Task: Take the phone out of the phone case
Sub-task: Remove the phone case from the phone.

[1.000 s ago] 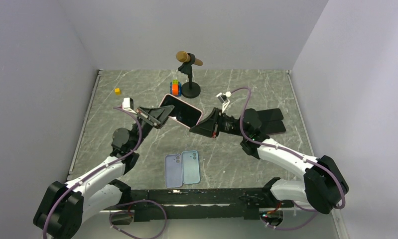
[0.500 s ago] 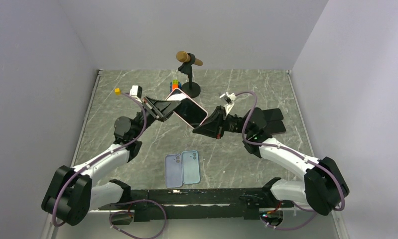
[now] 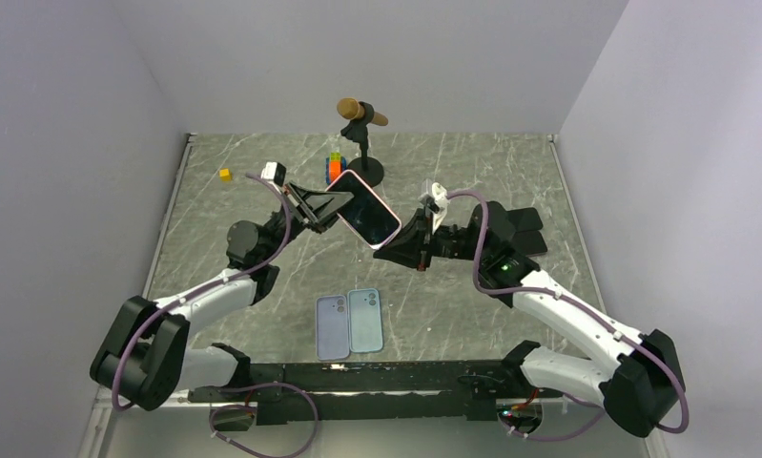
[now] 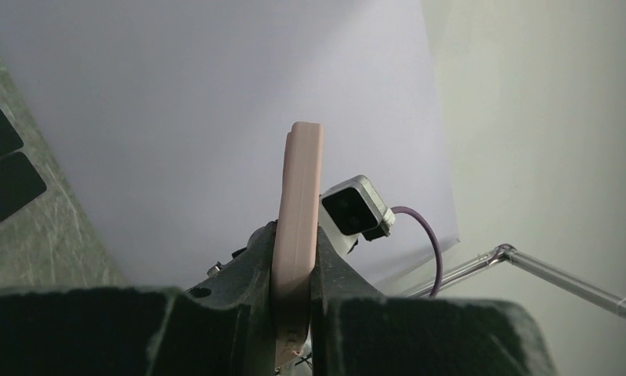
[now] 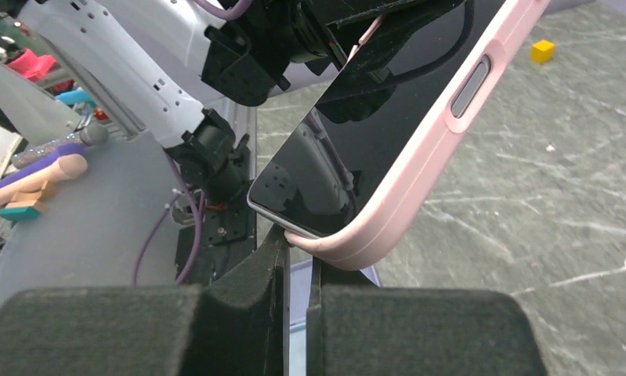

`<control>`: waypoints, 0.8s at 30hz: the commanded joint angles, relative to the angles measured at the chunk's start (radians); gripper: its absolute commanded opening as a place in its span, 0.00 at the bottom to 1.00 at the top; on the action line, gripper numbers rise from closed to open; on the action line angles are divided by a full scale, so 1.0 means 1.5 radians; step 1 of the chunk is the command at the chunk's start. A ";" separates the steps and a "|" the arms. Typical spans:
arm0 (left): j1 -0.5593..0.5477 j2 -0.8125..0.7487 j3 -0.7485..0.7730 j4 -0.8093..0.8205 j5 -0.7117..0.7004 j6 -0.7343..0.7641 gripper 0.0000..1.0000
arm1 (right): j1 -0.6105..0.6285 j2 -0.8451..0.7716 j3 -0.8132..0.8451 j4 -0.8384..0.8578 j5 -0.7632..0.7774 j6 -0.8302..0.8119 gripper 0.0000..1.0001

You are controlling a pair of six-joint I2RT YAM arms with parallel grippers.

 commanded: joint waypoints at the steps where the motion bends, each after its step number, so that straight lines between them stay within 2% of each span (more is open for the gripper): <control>1: -0.086 -0.004 0.026 0.094 0.157 -0.087 0.00 | -0.001 0.005 0.016 -0.090 0.160 -0.082 0.00; 2: -0.084 -0.006 0.029 0.077 0.166 -0.061 0.00 | -0.001 -0.010 0.007 -0.092 0.145 -0.064 0.02; 4: -0.078 -0.013 0.035 0.026 0.179 0.000 0.00 | -0.001 -0.036 -0.013 -0.102 0.114 -0.018 0.29; 5: -0.071 -0.018 0.036 0.006 0.185 0.035 0.00 | -0.001 -0.052 -0.025 -0.113 0.107 0.006 0.39; 8: -0.044 -0.028 0.038 -0.027 0.219 0.140 0.00 | -0.003 -0.094 -0.038 -0.192 0.119 0.064 0.55; 11: -0.019 -0.033 0.057 -0.111 0.272 0.263 0.00 | -0.005 -0.109 -0.004 -0.310 0.101 0.076 0.58; 13: -0.012 -0.031 0.071 -0.142 0.304 0.314 0.00 | -0.011 -0.118 0.012 -0.345 0.059 0.083 0.64; 17: -0.009 -0.029 0.113 -0.190 0.361 0.349 0.00 | -0.034 -0.099 0.046 -0.373 -0.023 0.107 0.68; 18: -0.008 -0.033 0.122 -0.211 0.368 0.362 0.00 | -0.039 -0.082 0.051 -0.367 -0.056 0.117 0.65; 20: -0.007 -0.049 0.132 -0.260 0.370 0.390 0.00 | -0.043 -0.067 0.052 -0.338 -0.110 0.137 0.54; 24: -0.006 -0.083 0.144 -0.362 0.361 0.449 0.00 | -0.044 -0.063 0.046 -0.305 -0.144 0.153 0.45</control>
